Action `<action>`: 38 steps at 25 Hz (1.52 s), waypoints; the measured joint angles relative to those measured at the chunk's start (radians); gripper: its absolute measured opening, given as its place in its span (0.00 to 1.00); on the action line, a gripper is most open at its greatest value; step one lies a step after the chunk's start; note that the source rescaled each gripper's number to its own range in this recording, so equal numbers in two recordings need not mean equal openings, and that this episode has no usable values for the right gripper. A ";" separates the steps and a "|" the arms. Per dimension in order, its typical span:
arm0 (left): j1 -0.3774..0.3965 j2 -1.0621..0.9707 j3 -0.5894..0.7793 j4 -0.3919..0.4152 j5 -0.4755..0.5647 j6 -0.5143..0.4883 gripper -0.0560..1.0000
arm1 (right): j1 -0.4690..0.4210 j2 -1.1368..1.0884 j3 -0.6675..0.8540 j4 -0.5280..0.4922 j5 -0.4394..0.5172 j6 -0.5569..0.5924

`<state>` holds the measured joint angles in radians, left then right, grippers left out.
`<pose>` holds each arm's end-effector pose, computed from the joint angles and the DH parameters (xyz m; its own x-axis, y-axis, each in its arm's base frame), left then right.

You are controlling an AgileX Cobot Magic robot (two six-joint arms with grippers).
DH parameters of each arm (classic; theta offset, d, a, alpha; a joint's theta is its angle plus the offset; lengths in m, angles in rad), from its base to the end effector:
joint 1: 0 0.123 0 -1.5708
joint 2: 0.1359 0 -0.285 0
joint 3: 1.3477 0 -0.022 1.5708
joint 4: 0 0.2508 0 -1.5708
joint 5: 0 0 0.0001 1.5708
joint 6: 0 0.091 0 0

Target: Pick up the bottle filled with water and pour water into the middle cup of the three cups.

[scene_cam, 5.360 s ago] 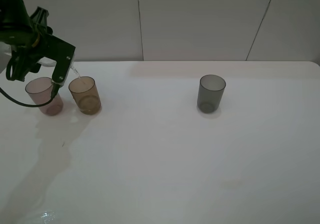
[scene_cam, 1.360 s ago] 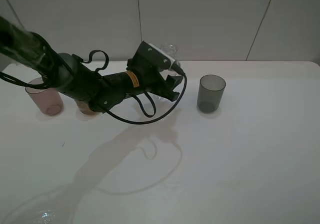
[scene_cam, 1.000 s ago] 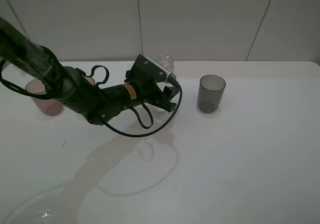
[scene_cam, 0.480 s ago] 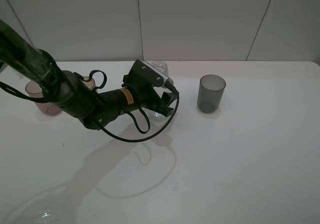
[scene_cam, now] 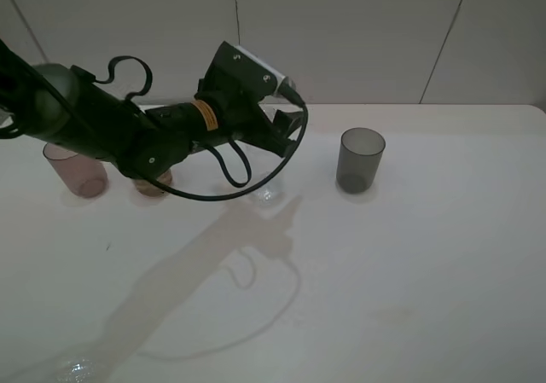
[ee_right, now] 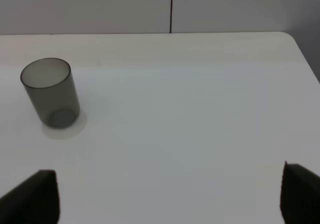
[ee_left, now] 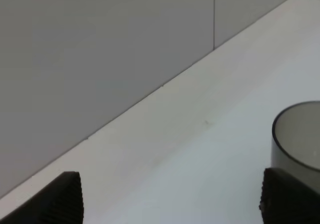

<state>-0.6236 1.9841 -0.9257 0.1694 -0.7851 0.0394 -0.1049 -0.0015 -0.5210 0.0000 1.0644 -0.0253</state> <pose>0.3160 -0.2407 0.1540 -0.0466 0.2281 -0.9725 0.6910 0.7104 0.1335 -0.0077 0.0008 0.2828 -0.4393 0.0208 -0.8981 0.0936 0.9953 -0.0227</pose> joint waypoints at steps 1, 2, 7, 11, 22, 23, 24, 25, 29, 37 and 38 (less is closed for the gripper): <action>0.000 -0.033 0.000 -0.005 0.028 0.003 0.68 | 0.000 0.000 0.000 0.000 0.000 0.000; 0.000 -0.066 0.001 -0.007 0.053 0.005 0.68 | 0.000 0.000 0.000 0.000 0.000 0.000; 0.000 -0.227 0.001 -0.011 0.177 0.007 0.68 | 0.000 0.000 0.000 0.000 0.000 0.000; 0.000 -0.375 0.001 -0.011 0.326 0.009 0.68 | 0.000 0.000 0.000 0.000 0.000 0.000; 0.115 -0.770 0.000 -0.012 1.039 -0.083 0.68 | 0.000 0.000 0.000 0.000 0.000 0.000; 0.134 -0.810 0.000 -0.012 1.100 -0.118 0.68 | 0.000 0.000 0.000 0.000 0.000 0.000; 0.154 -0.850 0.000 -0.011 1.160 -0.150 0.68 | 0.000 0.000 0.000 0.000 0.000 0.000; 0.169 -0.886 0.000 -0.008 1.210 -0.173 0.68 | 0.000 0.000 0.000 0.000 0.000 0.000; 0.207 -1.068 0.000 0.002 1.429 -0.211 0.68 | 0.000 0.000 0.000 0.000 0.000 0.000; 0.209 -1.476 0.000 0.002 1.743 -0.252 0.68 | 0.000 0.000 0.000 0.000 0.000 0.000; 0.209 -1.523 0.000 0.002 1.781 -0.252 0.68 | 0.000 0.000 0.000 -0.006 0.000 0.000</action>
<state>-0.4145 0.4606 -0.9257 0.1711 0.9956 -0.2128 -0.1049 -0.0015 -0.5210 -0.0060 1.0644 -0.0253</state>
